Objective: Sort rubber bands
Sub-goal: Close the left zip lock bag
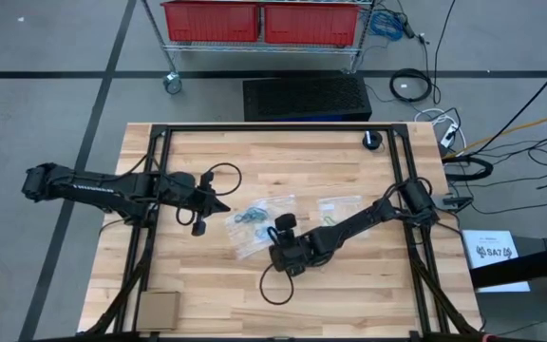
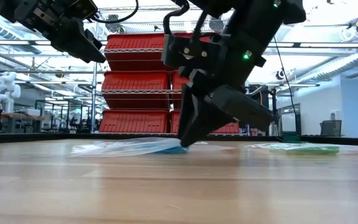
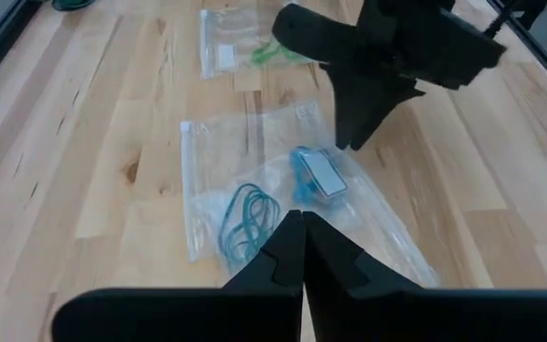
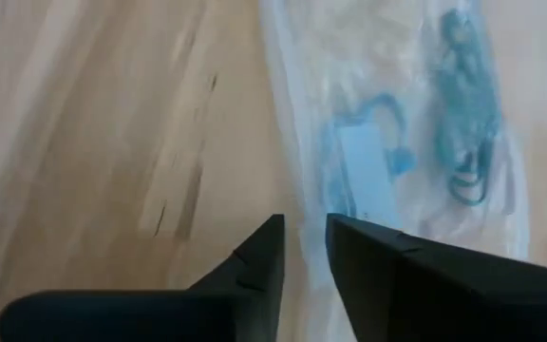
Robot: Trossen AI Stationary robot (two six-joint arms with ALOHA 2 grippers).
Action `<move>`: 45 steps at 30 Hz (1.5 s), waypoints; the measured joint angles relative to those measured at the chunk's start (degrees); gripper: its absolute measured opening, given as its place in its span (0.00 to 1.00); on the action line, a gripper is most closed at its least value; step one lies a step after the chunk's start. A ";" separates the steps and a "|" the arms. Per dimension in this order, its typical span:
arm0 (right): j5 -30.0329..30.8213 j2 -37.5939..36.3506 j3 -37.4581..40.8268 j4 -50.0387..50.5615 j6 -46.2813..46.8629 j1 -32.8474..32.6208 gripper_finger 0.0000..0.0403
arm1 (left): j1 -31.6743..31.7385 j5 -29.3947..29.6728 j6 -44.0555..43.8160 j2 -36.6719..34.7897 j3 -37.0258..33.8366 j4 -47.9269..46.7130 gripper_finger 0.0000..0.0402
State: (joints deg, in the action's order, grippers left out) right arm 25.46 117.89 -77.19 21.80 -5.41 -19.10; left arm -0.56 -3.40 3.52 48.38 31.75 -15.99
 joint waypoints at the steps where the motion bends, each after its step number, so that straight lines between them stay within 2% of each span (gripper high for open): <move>1: 0.01 -0.11 0.00 -1.30 0.12 0.21 0.15 | 0.00 0.83 -0.08 0.00 0.00 -0.04 0.01; 6: -0.19 -2.50 -2.69 -0.38 11.83 2.97 0.06 | 0.22 5.63 -1.73 1.65 0.00 -2.22 0.01; 11: -2.30 -2.00 -2.73 11.27 29.58 8.53 0.00 | 0.20 8.08 -4.16 4.25 -0.02 -3.76 0.01; 14: -6.53 -0.44 -2.73 11.71 29.62 10.53 0.00 | 0.20 8.28 -4.75 5.00 -0.02 -3.94 0.01; 27: -23.15 0.15 -2.73 -8.30 27.25 7.32 0.00 | 0.10 8.38 -6.21 4.96 -0.02 -1.70 0.01; 29: -22.14 -0.45 -2.73 -7.03 25.32 6.90 0.00 | -0.24 8.37 -6.27 4.96 -0.02 -1.06 0.01; 32: -16.88 -1.52 -2.79 0.62 25.03 7.68 0.00 | -1.44 8.32 -7.46 4.96 -0.02 -0.35 0.01; 34: -16.17 -1.19 -2.71 5.38 25.03 8.52 0.00 | -2.61 8.12 -8.51 4.96 -0.14 0.26 0.01; 36: -16.23 0.12 -2.67 6.83 23.99 9.02 0.00 | -3.85 7.75 -9.93 4.96 -1.57 4.47 0.00; 39: -15.66 0.94 -2.85 10.44 22.59 9.34 0.00 | -5.14 2.75 -12.85 4.97 -5.98 13.85 0.00; 41: -11.71 0.94 -2.91 14.03 22.17 9.78 0.00 | -6.06 -0.43 -15.37 5.44 -9.31 19.94 0.00; 45: -5.77 -1.61 -2.43 22.42 22.10 11.12 0.00 | -8.80 -1.66 -18.24 6.17 -13.38 26.22 0.00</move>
State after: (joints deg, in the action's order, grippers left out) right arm 19.70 116.28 -79.61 44.23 16.69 -7.99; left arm -9.36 -5.06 -14.72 54.55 18.37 10.23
